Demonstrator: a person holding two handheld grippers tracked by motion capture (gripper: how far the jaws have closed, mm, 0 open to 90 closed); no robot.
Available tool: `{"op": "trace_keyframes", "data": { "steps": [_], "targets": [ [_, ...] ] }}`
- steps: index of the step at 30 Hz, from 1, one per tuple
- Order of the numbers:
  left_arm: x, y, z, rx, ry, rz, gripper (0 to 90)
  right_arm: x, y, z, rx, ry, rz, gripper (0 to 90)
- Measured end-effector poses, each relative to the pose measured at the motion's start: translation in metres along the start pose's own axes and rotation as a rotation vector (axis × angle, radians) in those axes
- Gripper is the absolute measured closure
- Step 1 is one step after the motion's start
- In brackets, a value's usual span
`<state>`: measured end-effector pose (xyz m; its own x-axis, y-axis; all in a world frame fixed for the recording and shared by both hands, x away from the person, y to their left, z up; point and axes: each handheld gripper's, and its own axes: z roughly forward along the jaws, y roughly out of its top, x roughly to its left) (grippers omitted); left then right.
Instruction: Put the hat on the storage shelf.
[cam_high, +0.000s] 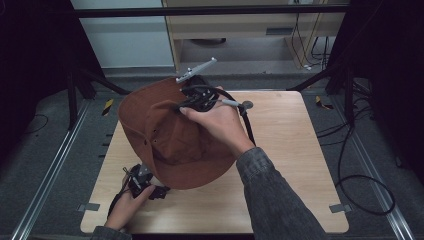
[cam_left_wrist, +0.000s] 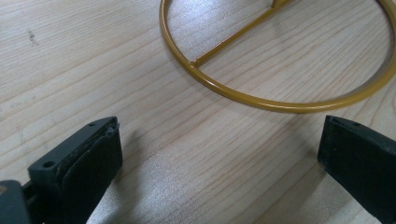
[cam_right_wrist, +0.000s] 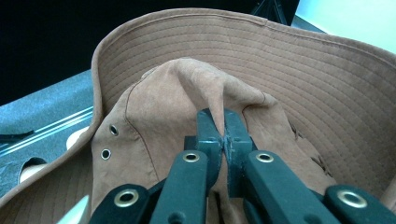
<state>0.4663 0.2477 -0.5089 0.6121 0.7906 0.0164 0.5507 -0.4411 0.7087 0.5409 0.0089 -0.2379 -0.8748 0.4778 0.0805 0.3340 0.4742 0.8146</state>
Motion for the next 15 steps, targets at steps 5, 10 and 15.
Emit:
{"op": "trace_keyframes", "data": {
  "steps": [5,10,15],
  "targets": [
    [0.0001,0.0,0.0,0.0,-0.001,0.0,0.0,0.0021,-0.0008,0.0008,0.01,0.003,-0.005,87.8],
    [-0.0001,0.0,0.0,0.0,0.001,0.0,0.0,0.0011,-0.0006,0.0015,0.004,0.0,-0.001,84.7],
    [-0.0001,0.0,0.0,0.0,0.001,0.0,0.0,0.001,-0.0004,0.003,0.0,0.005,-0.005,81.8]
  ]
}}
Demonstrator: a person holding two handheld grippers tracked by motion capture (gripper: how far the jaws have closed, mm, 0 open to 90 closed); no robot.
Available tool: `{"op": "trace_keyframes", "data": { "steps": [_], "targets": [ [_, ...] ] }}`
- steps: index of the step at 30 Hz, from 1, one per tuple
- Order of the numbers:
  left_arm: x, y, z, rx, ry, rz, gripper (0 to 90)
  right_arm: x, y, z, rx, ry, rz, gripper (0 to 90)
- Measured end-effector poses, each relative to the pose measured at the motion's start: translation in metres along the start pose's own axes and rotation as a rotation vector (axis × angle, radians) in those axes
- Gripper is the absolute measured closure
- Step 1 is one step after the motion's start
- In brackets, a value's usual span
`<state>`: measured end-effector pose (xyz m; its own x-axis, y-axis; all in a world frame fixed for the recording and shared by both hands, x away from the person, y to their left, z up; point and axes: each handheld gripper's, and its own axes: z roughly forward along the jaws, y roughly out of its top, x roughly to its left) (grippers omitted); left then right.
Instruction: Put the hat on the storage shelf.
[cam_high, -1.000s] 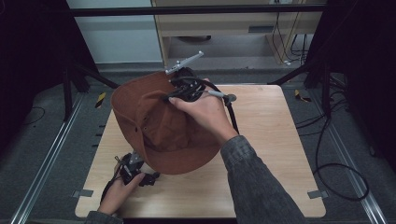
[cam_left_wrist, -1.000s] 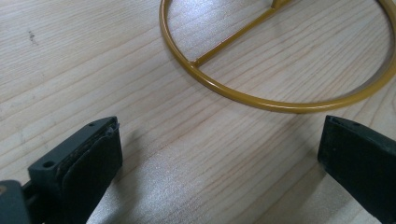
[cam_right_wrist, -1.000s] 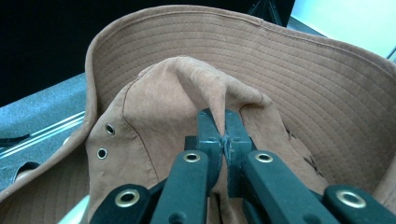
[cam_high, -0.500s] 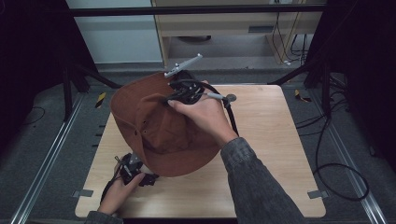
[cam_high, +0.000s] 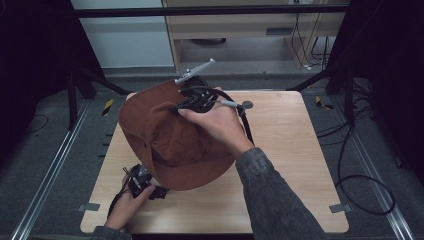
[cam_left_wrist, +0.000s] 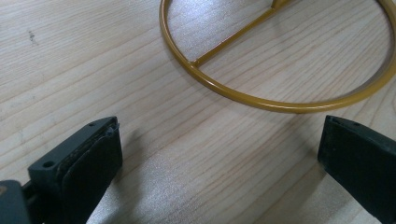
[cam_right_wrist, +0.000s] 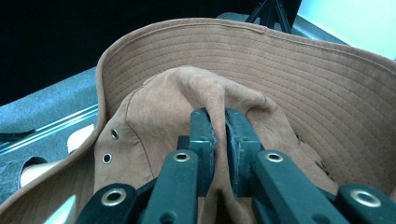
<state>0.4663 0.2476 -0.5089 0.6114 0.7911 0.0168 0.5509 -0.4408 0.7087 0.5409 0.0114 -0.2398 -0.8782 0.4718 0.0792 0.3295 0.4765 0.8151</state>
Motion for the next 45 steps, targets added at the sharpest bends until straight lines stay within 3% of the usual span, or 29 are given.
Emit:
{"op": "trace_keyframes", "data": {
  "steps": [9,28,37,45],
  "targets": [
    [0.0,0.0,0.0,0.0,0.0,0.0,0.0,0.001,0.0,-0.001,-0.001,0.002,0.003,74.8],
    [0.0,0.0,0.0,0.0,0.0,0.0,0.0,0.003,-0.001,-0.011,-0.03,-0.029,-0.005,42.0],
    [0.0,0.0,0.0,0.0,0.0,0.0,0.0,0.006,-0.005,-0.026,-0.046,-0.083,0.001,19.0],
    [0.0,0.0,0.0,0.0,0.0,-0.001,0.0,-0.002,-0.015,-0.045,-0.066,-0.127,0.015,12.2]
  ]
}}
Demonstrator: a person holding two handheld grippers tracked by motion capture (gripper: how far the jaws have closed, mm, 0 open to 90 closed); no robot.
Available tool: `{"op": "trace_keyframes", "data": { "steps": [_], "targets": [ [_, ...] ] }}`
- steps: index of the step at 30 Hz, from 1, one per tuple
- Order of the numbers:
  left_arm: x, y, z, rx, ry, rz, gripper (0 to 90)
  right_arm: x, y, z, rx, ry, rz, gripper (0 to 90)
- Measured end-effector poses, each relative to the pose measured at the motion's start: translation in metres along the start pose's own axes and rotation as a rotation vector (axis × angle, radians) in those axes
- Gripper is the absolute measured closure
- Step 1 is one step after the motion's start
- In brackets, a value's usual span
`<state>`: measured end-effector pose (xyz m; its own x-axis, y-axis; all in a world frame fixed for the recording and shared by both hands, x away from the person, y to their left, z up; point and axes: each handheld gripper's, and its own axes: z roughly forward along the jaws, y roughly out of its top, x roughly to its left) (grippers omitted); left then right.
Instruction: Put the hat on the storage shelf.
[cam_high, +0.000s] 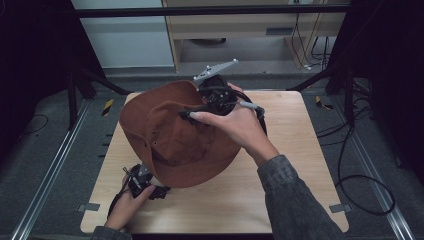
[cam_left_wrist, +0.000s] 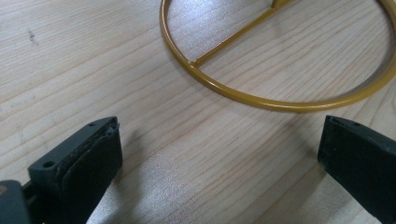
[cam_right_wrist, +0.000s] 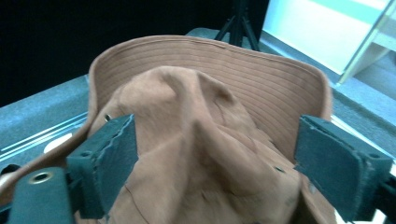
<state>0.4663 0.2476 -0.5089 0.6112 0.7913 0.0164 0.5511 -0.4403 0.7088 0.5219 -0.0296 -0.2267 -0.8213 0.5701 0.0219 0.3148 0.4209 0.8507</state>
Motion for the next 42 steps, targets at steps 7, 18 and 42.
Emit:
{"op": "trace_keyframes", "data": {
  "steps": [7,18,42],
  "targets": [
    [0.0,0.0,0.0,0.0,0.0,0.0,0.0,-0.011,-0.011,-0.023,-0.032,-0.038,0.022,8.5],
    [0.0,0.0,0.0,-0.001,0.0,-0.001,0.0,-0.038,-0.042,-0.067,-0.09,-0.119,0.053,6.1],
    [0.0,0.0,0.0,-0.002,0.0,-0.001,0.0,-0.092,-0.158,-0.102,-0.074,-0.27,0.203,6.8]
  ]
}}
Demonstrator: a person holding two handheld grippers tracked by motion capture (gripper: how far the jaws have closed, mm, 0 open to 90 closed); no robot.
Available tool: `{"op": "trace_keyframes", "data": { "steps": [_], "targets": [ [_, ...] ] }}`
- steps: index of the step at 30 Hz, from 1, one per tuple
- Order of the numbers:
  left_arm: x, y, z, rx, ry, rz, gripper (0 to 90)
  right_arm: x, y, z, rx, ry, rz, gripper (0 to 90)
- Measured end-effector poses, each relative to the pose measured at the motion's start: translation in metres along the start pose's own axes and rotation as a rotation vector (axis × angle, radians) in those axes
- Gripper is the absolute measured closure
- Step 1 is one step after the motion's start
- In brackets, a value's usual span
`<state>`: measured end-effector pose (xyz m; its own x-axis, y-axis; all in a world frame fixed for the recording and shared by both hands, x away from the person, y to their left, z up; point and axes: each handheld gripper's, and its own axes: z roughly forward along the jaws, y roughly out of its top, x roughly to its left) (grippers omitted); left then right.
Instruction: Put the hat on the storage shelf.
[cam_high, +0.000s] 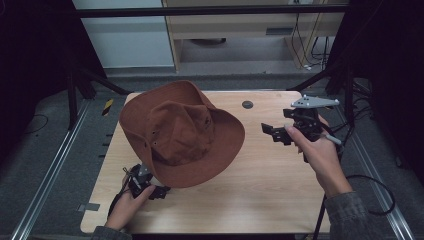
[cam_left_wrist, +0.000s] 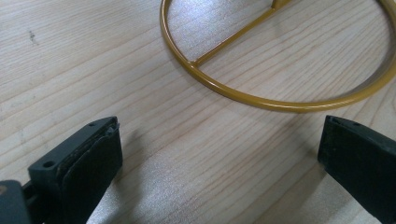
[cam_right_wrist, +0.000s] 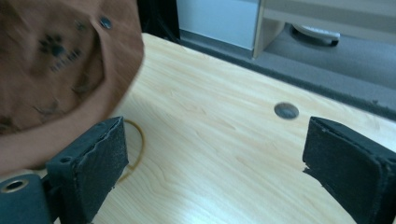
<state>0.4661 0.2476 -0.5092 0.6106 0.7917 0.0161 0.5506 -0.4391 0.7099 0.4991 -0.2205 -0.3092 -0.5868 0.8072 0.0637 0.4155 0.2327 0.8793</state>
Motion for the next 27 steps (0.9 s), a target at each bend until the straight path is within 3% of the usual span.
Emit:
{"op": "trace_keyframes", "data": {
  "steps": [14,21,27],
  "targets": [
    [0.0,0.0,0.0,0.0,0.0,0.0,0.0,-0.018,-0.064,0.017,0.065,-0.05,0.047,9.1],
    [0.0,0.0,0.0,0.0,0.001,-0.001,0.0,-0.027,-0.108,0.032,0.157,-0.101,0.065,9.8],
    [0.0,0.0,0.0,0.0,0.002,-0.001,0.0,-0.028,-0.135,0.04,0.171,-0.093,0.111,9.8]
  ]
}}
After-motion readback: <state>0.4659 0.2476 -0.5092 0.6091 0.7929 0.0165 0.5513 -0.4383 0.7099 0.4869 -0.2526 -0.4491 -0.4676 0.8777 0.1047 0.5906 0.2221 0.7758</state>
